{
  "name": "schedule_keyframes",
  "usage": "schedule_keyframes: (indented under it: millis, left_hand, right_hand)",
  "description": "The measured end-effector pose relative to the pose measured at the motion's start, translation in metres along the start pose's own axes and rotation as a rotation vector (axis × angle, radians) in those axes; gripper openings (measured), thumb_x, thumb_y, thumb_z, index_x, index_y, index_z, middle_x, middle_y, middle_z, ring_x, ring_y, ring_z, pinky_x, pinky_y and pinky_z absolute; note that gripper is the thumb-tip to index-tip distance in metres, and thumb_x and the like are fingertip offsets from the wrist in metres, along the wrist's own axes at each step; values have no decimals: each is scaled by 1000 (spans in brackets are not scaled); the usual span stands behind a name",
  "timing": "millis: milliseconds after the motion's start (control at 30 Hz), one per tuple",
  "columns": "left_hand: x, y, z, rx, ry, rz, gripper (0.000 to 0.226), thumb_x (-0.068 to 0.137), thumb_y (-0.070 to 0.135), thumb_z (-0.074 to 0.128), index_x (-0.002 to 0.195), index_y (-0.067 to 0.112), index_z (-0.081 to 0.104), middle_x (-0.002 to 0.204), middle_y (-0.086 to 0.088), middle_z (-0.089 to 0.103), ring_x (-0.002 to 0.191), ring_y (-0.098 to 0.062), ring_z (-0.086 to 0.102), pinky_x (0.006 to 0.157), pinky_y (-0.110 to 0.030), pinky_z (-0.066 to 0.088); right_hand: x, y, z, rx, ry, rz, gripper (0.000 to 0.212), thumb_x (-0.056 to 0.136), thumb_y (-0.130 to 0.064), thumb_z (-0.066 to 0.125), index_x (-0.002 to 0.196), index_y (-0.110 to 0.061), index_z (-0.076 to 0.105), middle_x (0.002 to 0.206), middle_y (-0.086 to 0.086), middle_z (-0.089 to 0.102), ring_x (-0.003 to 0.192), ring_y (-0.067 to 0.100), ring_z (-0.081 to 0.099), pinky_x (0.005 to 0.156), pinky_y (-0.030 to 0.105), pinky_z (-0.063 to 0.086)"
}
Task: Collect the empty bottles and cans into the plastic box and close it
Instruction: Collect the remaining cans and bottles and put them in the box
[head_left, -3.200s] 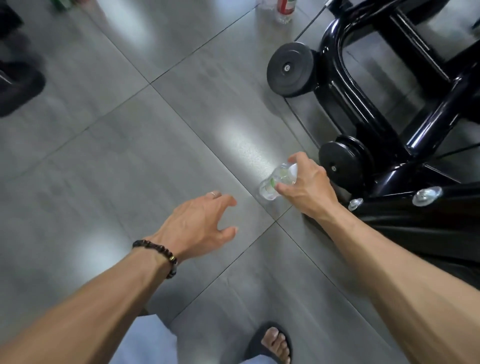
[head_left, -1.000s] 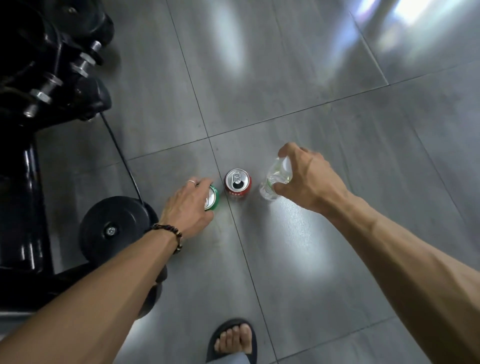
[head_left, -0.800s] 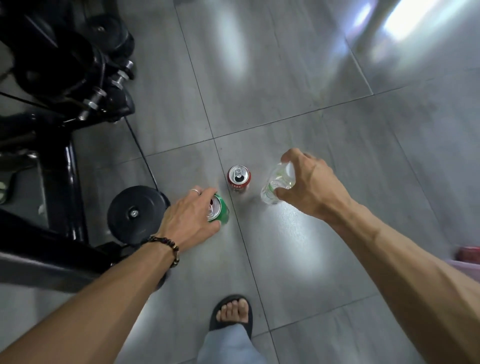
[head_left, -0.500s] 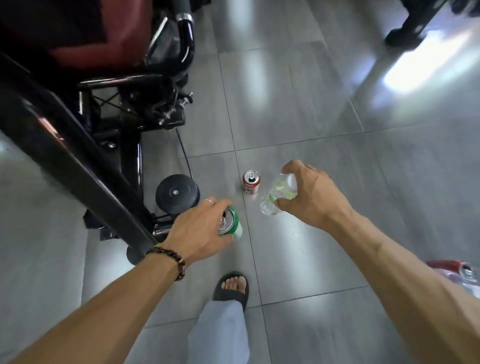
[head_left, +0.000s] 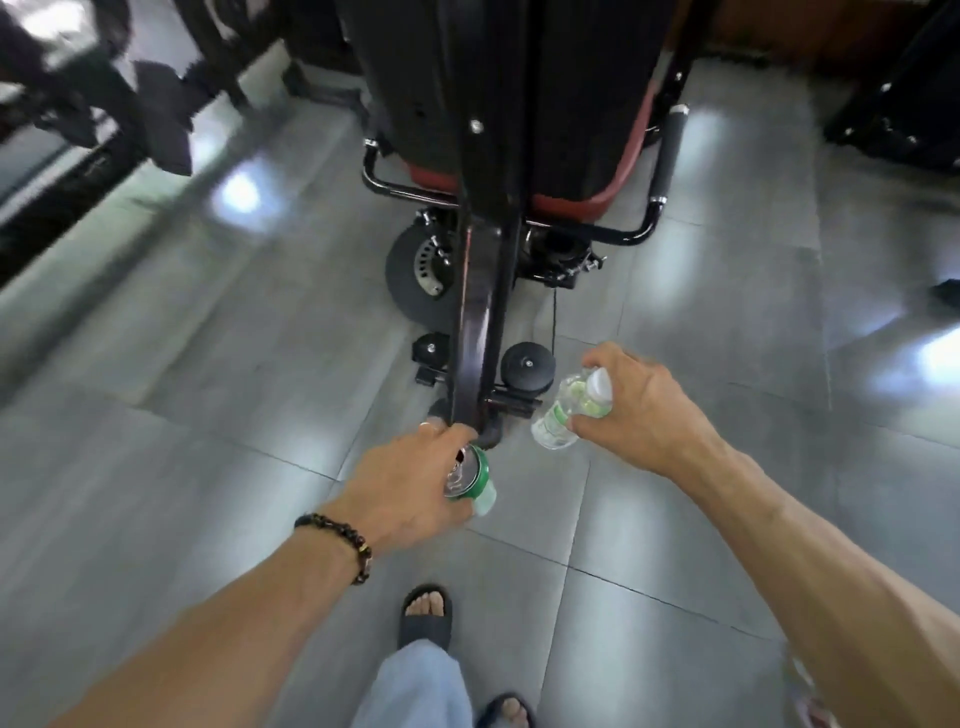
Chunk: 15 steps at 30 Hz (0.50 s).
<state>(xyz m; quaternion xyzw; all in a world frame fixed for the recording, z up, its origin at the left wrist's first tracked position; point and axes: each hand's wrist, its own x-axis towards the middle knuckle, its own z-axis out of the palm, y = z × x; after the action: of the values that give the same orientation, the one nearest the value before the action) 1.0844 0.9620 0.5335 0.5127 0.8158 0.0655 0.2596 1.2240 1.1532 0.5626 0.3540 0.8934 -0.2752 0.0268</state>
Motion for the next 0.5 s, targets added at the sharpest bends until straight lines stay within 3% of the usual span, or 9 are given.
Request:
schedule_keyframes:
  millis: [267, 500]
  left_hand:
    - [-148, -85, -60, -147, 202, -237, 76, 53, 69, 34, 122, 37, 43, 112, 9, 53, 92, -20, 61, 79, -34, 51]
    - [-299, -187, -83, -241, 316, -449, 72, 53, 68, 37, 118, 38, 43, 108, 12, 50, 91, -18, 59, 77, -29, 47]
  right_hand:
    - [-10, -194, 7, -106, -92, -275, 52, 76, -30, 74, 121, -21, 49, 115, 6, 57, 104, 26, 55, 86, 37, 46]
    - [-49, -379, 72, -171, -178, -522, 54, 74, -35, 73, 121, -25, 48, 115, 3, 57, 105, 24, 54, 87, 35, 44]
